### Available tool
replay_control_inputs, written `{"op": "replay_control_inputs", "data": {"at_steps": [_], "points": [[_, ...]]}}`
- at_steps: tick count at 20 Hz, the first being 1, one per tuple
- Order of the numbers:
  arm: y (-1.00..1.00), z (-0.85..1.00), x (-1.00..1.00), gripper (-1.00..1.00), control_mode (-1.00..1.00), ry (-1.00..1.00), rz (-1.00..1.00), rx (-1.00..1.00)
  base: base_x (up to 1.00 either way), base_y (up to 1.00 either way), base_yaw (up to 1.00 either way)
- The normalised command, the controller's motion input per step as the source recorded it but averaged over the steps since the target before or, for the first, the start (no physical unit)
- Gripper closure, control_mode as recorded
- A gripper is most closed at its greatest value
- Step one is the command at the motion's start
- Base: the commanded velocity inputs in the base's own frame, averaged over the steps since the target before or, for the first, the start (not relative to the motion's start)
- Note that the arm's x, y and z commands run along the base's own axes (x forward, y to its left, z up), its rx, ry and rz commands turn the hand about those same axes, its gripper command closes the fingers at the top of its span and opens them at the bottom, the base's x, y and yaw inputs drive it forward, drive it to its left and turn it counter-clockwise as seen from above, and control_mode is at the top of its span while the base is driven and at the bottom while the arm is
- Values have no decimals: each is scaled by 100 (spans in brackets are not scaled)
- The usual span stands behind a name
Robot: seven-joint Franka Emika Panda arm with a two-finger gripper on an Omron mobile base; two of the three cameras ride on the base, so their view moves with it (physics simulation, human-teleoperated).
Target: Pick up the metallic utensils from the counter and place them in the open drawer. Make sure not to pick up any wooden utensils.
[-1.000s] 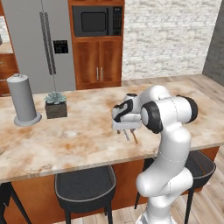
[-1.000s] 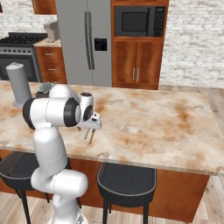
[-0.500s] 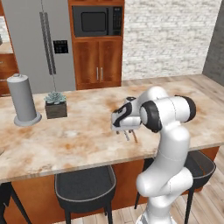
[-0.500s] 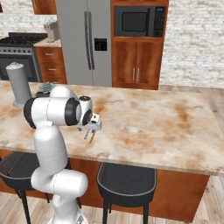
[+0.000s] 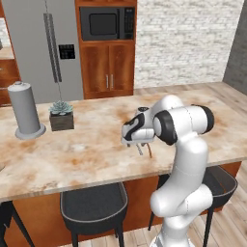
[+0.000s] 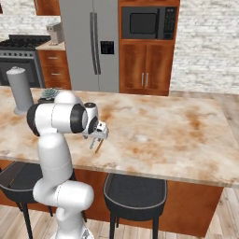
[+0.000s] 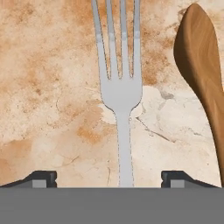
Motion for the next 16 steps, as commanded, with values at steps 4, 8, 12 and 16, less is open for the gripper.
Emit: {"op": "replay_control_inputs", "data": {"at_steps": [4,8,12,16], "points": [[0,-84,28,-100,-100,0,0,0,0,0,0],[6,-100,7,-100,-100,3,0,0,0,0,0],[15,-100,0,100,-100,1,0,0,0,0,0],[0,-100,0,100,-100,0,0,1,0,0,0]]}}
